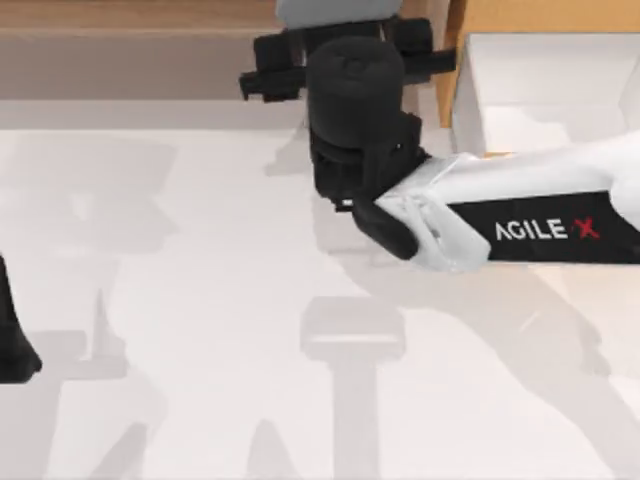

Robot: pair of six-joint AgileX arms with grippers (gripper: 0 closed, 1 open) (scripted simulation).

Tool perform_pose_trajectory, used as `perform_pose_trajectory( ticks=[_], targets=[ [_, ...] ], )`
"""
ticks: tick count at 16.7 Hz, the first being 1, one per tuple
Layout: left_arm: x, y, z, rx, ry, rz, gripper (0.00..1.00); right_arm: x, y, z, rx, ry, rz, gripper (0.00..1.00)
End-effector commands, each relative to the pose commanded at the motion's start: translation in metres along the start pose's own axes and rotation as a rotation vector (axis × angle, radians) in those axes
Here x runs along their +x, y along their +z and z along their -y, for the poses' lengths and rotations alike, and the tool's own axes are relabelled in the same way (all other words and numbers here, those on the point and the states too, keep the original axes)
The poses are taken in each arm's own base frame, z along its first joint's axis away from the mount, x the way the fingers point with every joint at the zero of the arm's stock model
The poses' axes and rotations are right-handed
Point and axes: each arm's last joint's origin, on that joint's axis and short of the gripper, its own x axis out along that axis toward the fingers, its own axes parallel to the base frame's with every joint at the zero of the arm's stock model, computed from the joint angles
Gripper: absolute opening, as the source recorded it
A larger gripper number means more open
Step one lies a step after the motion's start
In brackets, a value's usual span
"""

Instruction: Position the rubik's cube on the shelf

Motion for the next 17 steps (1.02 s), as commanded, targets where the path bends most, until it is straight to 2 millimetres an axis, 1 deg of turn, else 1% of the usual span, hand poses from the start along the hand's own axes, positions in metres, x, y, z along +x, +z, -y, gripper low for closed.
perform_pose_trajectory(
  ticks=[3, 6, 11, 12, 13, 14, 17],
  targets=[
    [0.000, 0.000, 0.000, 0.000, 0.000, 0.000, 1.00, 0.002, -0.016, -0.008, 0.078, -0.021, 0.068, 0.00],
    [0.000, 0.000, 0.000, 0.000, 0.000, 0.000, 1.00, 0.003, -0.026, -0.013, 0.121, -0.030, 0.104, 0.00],
    [0.000, 0.000, 0.000, 0.000, 0.000, 0.000, 1.00, 0.003, -0.027, -0.013, 0.127, -0.030, 0.108, 0.00],
    [0.000, 0.000, 0.000, 0.000, 0.000, 0.000, 1.00, 0.005, -0.027, -0.011, 0.127, -0.035, 0.107, 0.00],
    [0.000, 0.000, 0.000, 0.000, 0.000, 0.000, 1.00, 0.005, -0.026, -0.011, 0.130, -0.033, 0.111, 0.00],
    [0.000, 0.000, 0.000, 0.000, 0.000, 0.000, 1.00, 0.004, -0.019, -0.013, 0.149, -0.022, 0.131, 0.00],
    [0.000, 0.000, 0.000, 0.000, 0.000, 0.000, 1.00, -0.004, 0.015, -0.030, 0.256, 0.055, 0.243, 0.00]
  ],
)
